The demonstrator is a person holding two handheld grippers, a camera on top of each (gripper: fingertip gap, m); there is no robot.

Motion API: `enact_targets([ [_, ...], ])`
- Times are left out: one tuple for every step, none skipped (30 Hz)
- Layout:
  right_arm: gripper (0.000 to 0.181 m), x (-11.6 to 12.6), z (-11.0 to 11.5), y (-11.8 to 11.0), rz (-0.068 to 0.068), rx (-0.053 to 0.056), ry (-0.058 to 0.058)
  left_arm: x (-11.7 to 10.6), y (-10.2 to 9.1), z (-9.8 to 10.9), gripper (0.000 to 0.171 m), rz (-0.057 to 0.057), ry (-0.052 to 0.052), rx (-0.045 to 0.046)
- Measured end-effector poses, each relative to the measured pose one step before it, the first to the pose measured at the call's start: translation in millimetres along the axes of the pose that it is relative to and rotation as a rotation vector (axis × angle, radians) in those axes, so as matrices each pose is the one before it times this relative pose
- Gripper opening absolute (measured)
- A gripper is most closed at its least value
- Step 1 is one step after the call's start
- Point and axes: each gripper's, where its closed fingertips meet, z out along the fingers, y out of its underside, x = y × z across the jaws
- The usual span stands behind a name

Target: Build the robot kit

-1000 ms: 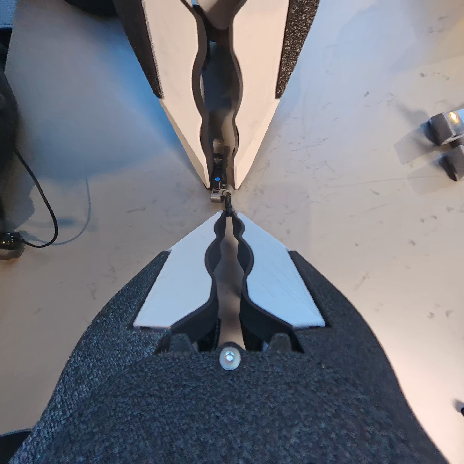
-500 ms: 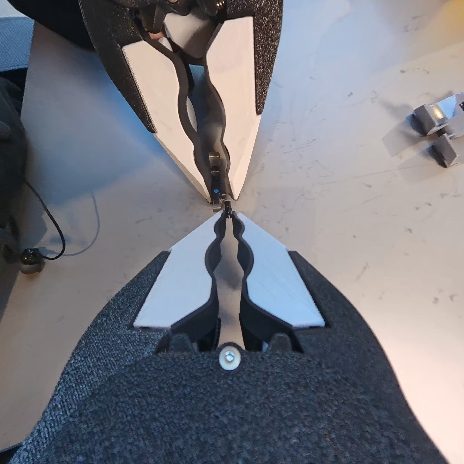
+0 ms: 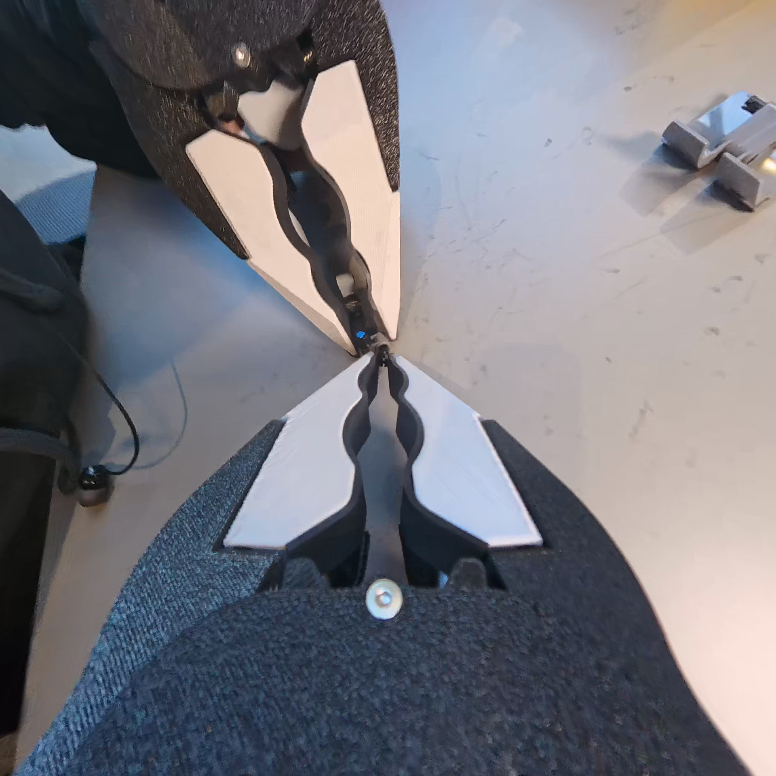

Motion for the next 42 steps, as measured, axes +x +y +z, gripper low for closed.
enact_targets([
  [0.003,-0.88,-0.04,-0.98,0.0273,0.0183,-0.0016,0.02,0.17,0.03,0.014,-0.0031,-0.0077,0.00272],
  [0.003,-0.38,-0.02,-0.26,0.0127,0.0092,0.0048,-0.04,0.15,-0.03,0.014,-0.0018,-0.0042,0.00207],
  [0.003,-0.22,0.08,0.12,-0.0023,0.0019,0.0081,0.01,0.05,-0.05,0.014,0.0013,0.0008,0.00199],
  [0.003,-0.2,0.18,0.46,-0.0037,-0.0024,0.0065,-0.03,0.05,-0.01,0.014,0.0008,0.0051,0.00383],
  [0.003,0.41,0.05,1.35,-0.0031,-0.0071,0.0053,0.07,0.03,-0.03,0.014,-0.002,0.007,0.00626],
  [0.003,0.3,0.05,1.16,-0.0042,-0.0021,-0.0012,0.02,0.06,-0.17,0.014,0.0002,0.0062,0.00568],
  [0.003,-0.02,-0.15,-0.66,0.0016,0.0083,-0.0057,0.16,0.15,-0.15,0.014,0.0033,0.0049,0.00381],
  [0.003,0.16,-0.38,-1.23,0.0043,0.0108,-0.0067,0.5,0.08,-0.12,0.014,0.0018,0.0065,0.00426],
  [0.003,-0.07,-0.35,-0.93,0.0013,0.0086,-0.0087,0.89,0.13,-0.31,0.014,-0.0003,0.0103,0.00595],
  [0.003,-0.32,-0.71,-0.42,0.0027,0.0068,-0.0108,0.95,0.15,-0.62,0.014,-0.0037,0.0123,0.0055],
  [0.003,-0.48,-1.3,-1.03,0.0011,0.0117,-0.0122,0.85,0.11,-0.9,0.017,-0.0093,0.0179,0.00511],
  [0.003,-1.15,-2.2,-2.83,-0.0014,0.0227,-0.0132,1.6,-0.69,-1.5,0.025,-0.0131,0.0262,0.00843],
  [0.003,-2.07,-3.01,-3.95,-0.0039,0.0281,-0.0172,1.14,-2.0,-2.16,0.028,-0.0117,0.0219,0.01596],
  [0.003,-1.3,-3.33,-4.96,-0.0094,0.0321,-0.0102,0.59,-3.76,-3.12,0.028,-0.0051,0.0144,0.02472],
  [0.003,-0.98,-3.2,-5.76,-0.0121,0.0351,-0.0061,0.6,-5.19,-3.5,0.027,0.0007,0.0087,0.02985],
  [0.003,-2.96,-2.56,-5.52,-0.0099,0.0326,-0.0177,-0.64,-6.04,-3.45,0.025,0.0069,-0.0052,0.03164],
  [0.003,-3.61,-1.76,-5.7,-0.0119,0.033,-0.0182,-0.88,-5.75,-2.91,0.023,0.0162,-0.0135,0.02699],
  [0.003,-2.3,-0.74,-3.7,-0.0117,0.0205,-0.0085,-0.17,-4.58,-2.31,0.02,0.0241,-0.0145,0.0189],
  [0.004,-1.29,0.07,-0.86,-0.0123,0.0019,-0.0021,-0.08,-3.01,-1.57,0.015,0.0248,-0.014,0.00965],
  [0.004,-1.1,0.54,-0.32,-0.0141,0.0014,-0.0004,0.41,-1.01,-0.72,0.007,0.0195,-0.0083,-0.00201],
  [0.004,-1.47,0.71,-0.27,-0.0033,0.0017,-0.0055,0.56,0.28,-0.24,0.001,0.016,-0.0045,-0.00691],
  [0.004,-1.12,0.67,-0.37,0.0016,0.0023,-0.0051,0.33,0.01,-0.08,0.0,0.0153,-0.0055,-0.00305],
  [0.004,0.15,0.06,-0.29,-0.003,0.0011,0.0021,0.06,-0.35,-0.16,0.0,0.0119,-0.0054,-0.00001],
  [0.004,0.09,-0.22,0.62,-0.007,-0.005,0.003,0.53,-0.11,0.0,0.0,0.0031,0.0025,-0.00034],
  [0.004,-0.33,0.01,0.44,-0.0122,-0.0047,0.0031,1.58,0.65,0.17,0.0,-0.0072,0.0135,-0.00258],
  [0.004,-0.05,0.22,-0.47,-0.0097,0.0013,0.0055,1.9,1.48,0.5,0.007,-0.0156,0.02,-0.00472],
  [0.004,0.25,0.29,-0.17,-0.0055,-0.0012,0.0048,1.2,1.05,0.41,0.014,-0.018,0.0161,-0.00125],
  [0.004,-0.51,0.23,0.19,-0.0044,-0.0025,-0.0009,0.42,0.07,0.15,0.017,-0.0133,0.0106,0.00425],
  [0.004,-0.49,0.11,-0.25,-0.0047,0.0003,0.0002,0.4,-1.04,-0.4,0.018,-0.0085,0.0078,0.00833],
  [0.004,-0.07,0.19,0.36,-0.0027,-0.0034,0.0014,0.25,-2.05,-0.71,0.017,-0.0073,0.004,0.01229],
  [0.004,0.5,0.25,0.7,-0.0048,-0.0056,0.0052,-0.19,-1.92,-0.65,0.014,-0.0072,0.0008,0.01037],
  [0.004,-0.04,0.31,0.42,-0.0063,-0.0037,0.0033,-0.5,-0.72,-0.45,0.007,-0.0027,-0.0027,0.00287],
  [0.004,-0.76,0.44,-0.15,-0.0026,-0.0005,-0.0021,-0.34,0.17,-0.12,0.004,0.0045,-0.0038,-0.00193],
  [0.004,-0.53,0.49,-0.17,-0.0025,-0.0004,0.0002,-0.19,0.46,0.08,0.003,0.0067,-0.0042,-0.00371],
  [0.004,0.23,0.1,0.12,-0.0046,-0.0018,0.0032,-0.23,0.12,0.08,0.003,0.0044,-0.0034,-0.00278],
  [0.004,0.12,-0.13,0.12,-0.002,-0.0002,0.0011,-0.11,-0.34,-0.09,0.003,0.0034,-0.0017,0.00054],
  [0.004,-0.06,-0.35,-0.37,0.0005,0.0038,-0.0011,-0.49,-0.96,-0.36,0.003,0.0062,-0.0051,0.00517],
  [0.004,0.59,-0.62,-0.74,-0.0006,0.0052,0.0026,-0.95,-1.37,-0.6,0.003,0.0075,-0.0086,0.0083],
  [0.004,0.7,-0.71,-1.12,-0.0008,0.0069,0.0032,-0.95,-1.48,-0.74,0.002,0.0056,-0.0078,0.00776],
  [0.004,0.46,-0.75,-1.8,0.0002,0.0104,0.0028,-1.22,-1.61,-0.7,0.003,0.0049,-0.0091,0.00872],
  [0.008,0.22,-0.7,-2.17,-0.0013,0.0128,0.0023,-0.93,-2.03,-0.84,0.003,0.003,-0.0068,0.01136],
  [0.009,-1.08,-0.16,-1.36,0.0026,0.0071,-0.0059,-0.18,-1.96,-0.74,0.003,0.0015,-0.0022,0.00995],
])
